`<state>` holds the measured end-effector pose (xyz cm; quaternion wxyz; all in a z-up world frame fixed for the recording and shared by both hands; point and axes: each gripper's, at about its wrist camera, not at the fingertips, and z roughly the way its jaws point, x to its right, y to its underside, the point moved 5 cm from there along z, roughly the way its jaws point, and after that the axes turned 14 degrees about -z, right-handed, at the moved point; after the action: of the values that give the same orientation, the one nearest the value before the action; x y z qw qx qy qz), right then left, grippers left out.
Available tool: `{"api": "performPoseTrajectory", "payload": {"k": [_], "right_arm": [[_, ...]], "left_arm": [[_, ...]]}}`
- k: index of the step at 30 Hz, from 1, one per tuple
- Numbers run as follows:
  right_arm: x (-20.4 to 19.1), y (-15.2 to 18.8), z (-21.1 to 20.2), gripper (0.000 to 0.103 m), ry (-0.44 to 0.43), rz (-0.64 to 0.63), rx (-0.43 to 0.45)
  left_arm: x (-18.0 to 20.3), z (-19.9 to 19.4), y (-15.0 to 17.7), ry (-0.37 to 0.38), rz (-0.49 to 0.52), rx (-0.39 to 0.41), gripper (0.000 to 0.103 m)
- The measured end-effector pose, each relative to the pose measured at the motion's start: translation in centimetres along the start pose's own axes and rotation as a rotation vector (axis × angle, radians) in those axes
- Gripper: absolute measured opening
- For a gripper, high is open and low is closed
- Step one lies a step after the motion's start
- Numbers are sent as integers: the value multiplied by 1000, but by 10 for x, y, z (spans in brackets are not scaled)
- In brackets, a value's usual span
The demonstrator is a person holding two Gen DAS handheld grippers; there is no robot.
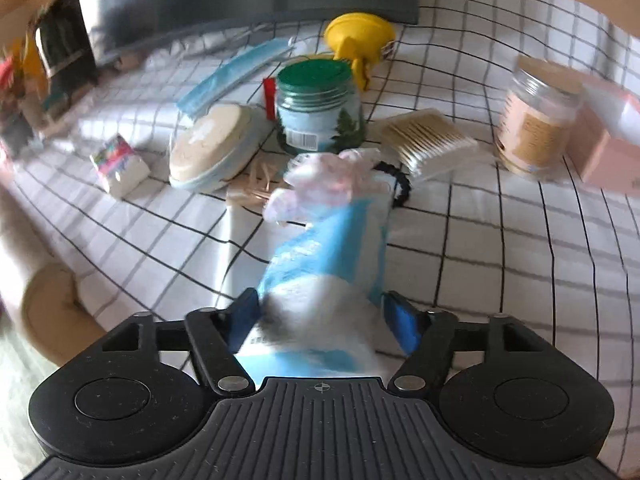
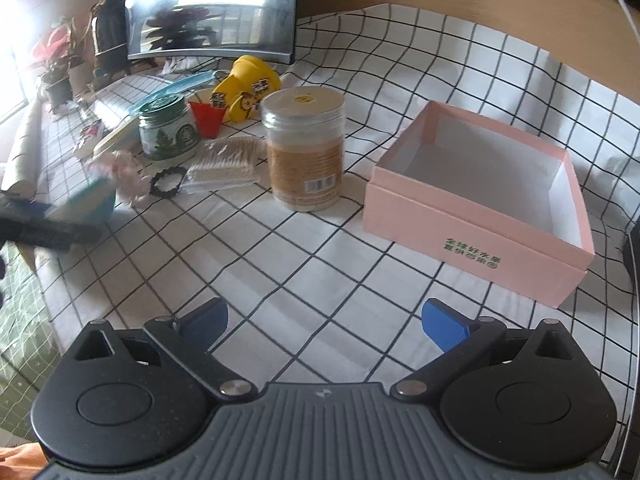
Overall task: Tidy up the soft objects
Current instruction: 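Grasp the blue tissue pack with the left tool while the right tool grasps the pink scrunchie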
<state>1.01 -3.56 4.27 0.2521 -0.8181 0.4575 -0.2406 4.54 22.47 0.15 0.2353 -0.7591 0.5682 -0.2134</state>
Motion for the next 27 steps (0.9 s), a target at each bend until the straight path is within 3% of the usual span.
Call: {"api": "performPoseTrajectory", "payload": {"k": [4, 8, 12, 16, 21, 23, 27], "right_arm": [[-14, -5, 4, 103, 7, -42, -8], [-36, -20, 9, 103, -10, -92, 5], [-68, -58, 22, 103, -67, -145, 22], [-108, -109, 43, 103, -129, -197, 22], [-162, -175, 91, 103, -184, -218, -73], [-180, -194, 113, 101, -165, -233, -124], [-203, -211, 146, 79, -114, -258, -235]], "left_arm": [[-18, 16, -12, 23, -92, -36, 80], [-41, 21, -21, 109, -192, -42, 68], [-64, 12, -33, 185, -231, -10, 53], [-98, 8, -41, 279, -363, -68, 51], [-129, 5, -49, 322, -363, -66, 50], [-138, 7, -53, 327, -351, -82, 50], [-161, 15, -62, 354, -386, -93, 50]]}}
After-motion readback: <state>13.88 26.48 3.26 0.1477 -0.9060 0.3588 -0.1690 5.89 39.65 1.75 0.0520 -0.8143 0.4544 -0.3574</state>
